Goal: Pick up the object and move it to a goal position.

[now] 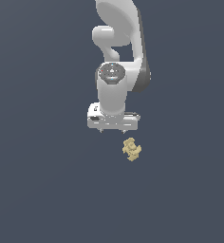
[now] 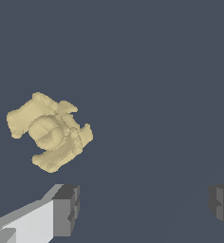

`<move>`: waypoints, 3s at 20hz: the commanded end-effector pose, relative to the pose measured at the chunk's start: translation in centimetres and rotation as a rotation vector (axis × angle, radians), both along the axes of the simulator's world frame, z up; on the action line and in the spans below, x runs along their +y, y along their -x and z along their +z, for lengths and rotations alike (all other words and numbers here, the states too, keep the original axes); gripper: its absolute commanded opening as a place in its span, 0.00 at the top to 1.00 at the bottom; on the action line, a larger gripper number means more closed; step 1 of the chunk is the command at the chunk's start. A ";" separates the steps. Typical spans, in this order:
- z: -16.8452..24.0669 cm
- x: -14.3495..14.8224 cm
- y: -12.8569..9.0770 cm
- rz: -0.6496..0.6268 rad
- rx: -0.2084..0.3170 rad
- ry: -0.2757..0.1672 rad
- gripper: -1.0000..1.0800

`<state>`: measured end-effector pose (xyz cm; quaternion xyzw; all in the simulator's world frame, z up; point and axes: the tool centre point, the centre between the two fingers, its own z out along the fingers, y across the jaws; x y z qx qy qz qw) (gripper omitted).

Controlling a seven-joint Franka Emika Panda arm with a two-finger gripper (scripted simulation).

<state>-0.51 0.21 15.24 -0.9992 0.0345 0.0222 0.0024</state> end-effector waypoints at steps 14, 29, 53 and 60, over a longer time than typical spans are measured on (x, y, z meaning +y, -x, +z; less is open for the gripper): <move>-1.8 3.9 -1.8 0.280 -0.018 0.000 0.04; -3.9 9.1 -3.6 0.622 -0.043 -0.007 0.04; -9.0 9.4 -3.7 0.638 -0.045 -0.008 1.00; -9.0 9.4 -3.7 0.638 -0.045 -0.008 1.00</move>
